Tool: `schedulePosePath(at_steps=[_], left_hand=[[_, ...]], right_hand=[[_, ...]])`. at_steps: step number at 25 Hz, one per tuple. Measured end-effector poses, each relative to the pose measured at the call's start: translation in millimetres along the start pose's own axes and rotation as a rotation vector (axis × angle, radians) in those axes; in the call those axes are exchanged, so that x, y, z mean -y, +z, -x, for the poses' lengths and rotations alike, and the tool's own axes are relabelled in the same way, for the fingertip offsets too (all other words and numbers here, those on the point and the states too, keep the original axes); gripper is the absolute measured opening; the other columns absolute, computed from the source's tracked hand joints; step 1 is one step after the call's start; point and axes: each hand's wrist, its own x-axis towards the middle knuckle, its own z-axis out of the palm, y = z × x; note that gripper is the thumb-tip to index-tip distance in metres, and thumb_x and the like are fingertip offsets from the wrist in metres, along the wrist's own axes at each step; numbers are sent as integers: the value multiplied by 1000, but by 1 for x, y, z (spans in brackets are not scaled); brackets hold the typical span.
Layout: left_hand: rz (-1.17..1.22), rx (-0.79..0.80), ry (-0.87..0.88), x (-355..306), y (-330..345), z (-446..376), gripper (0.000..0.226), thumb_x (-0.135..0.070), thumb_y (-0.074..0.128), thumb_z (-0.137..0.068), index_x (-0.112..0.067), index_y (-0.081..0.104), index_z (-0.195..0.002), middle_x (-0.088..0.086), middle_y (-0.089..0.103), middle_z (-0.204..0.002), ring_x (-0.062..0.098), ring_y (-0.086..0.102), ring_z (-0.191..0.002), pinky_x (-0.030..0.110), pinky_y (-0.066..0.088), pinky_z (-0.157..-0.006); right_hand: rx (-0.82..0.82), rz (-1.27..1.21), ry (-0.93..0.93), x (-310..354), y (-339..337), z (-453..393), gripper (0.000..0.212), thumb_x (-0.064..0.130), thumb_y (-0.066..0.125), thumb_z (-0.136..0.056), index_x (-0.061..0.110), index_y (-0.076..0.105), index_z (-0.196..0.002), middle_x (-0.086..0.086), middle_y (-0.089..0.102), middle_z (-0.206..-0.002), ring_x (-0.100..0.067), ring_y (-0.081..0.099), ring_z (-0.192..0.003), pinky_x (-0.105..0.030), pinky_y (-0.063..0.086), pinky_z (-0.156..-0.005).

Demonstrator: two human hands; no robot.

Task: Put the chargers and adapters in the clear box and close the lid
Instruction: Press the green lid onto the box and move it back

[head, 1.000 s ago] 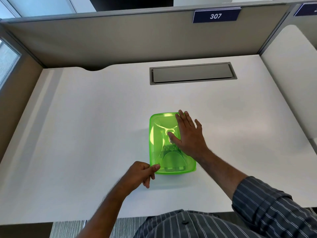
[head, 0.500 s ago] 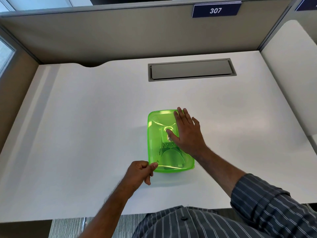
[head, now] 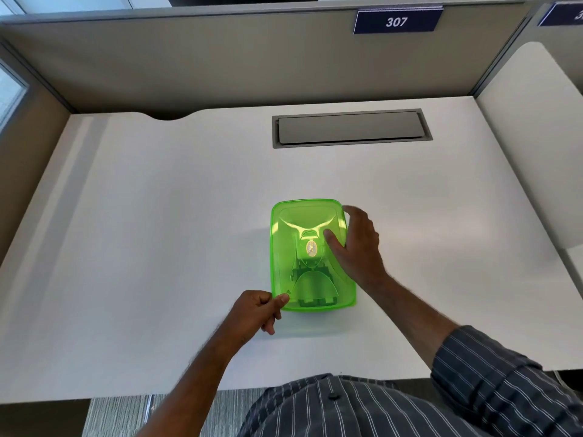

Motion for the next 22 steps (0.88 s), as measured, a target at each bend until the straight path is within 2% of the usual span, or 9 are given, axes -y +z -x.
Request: schedulePosePath(at_steps=[3, 5, 7, 10, 14, 17, 20, 22], left_hand=[[19, -19, -3, 1, 1, 1, 47, -47, 71, -93, -13, 70, -60, 11, 63, -47, 16, 57, -46, 20, 50, -57], [41, -34, -6, 2, 4, 2, 47, -47, 72, -91, -13, 70, -60, 10, 62, -47, 18, 59, -47, 21, 51, -57], [65, -43, -11, 2, 6, 3, 46, -48, 72, -90, -13, 70, -60, 10, 61, -47, 19, 61, -48, 22, 52, -57], [93, -43, -18, 0, 6, 4, 47, -49, 73, -86, -8, 70, -63, 13, 63, -49, 19, 61, -47, 24, 52, -56], [107, -39, -22, -1, 6, 5, 52, -53, 73, -82, -3, 70, -66, 14, 63, -51, 19, 62, -47, 23, 52, -55], [105, -28, -21, 2, 4, 4, 50, -55, 74, -82, -8, 71, -64, 14, 63, -50, 21, 63, -48, 24, 54, -57], [29, -3, 2, 4, 0, 0, 55, -66, 72, -83, -14, 70, -62, 12, 66, -51, 18, 64, -51, 22, 56, -63], [-14, -13, 14, 3, -4, -3, 61, -76, 69, -77, -17, 67, -60, 11, 67, -52, 16, 65, -53, 19, 55, -63]], right_hand=[[187, -179, 195, -20, -15, 23, 48, 63, 65, -85, 24, 51, -109, 3, 60, -108, -19, 59, -96, -40, 51, -82], [333, -202, 244, -35, -27, 45, 56, 80, 57, -79, 25, 51, -86, 6, 61, -80, -12, 57, -71, -35, 47, -67], [478, -216, 244, -45, -36, 66, 66, 87, 52, -77, 20, 54, -77, -1, 67, -69, -8, 56, -59, -36, 47, -63], [609, -373, 258, -49, -36, 85, 69, 80, 59, -78, 12, 59, -74, -5, 72, -66, -12, 65, -61, -40, 52, -67], [548, -555, 339, -49, -30, 90, 76, 76, 72, -69, 3, 53, -71, -7, 66, -58, -21, 66, -58, -32, 52, -65], [554, -580, 344, -51, -29, 90, 65, 69, 74, -72, 7, 54, -69, -7, 63, -56, -19, 64, -56, -32, 51, -64], [657, -611, 342, -51, -34, 82, 56, 64, 74, -78, 10, 59, -73, -8, 60, -59, -20, 66, -57, -28, 53, -60], [716, -603, 344, -51, -38, 74, 45, 52, 75, -84, 10, 62, -73, -7, 62, -60, -21, 67, -58, -28, 55, -60]])
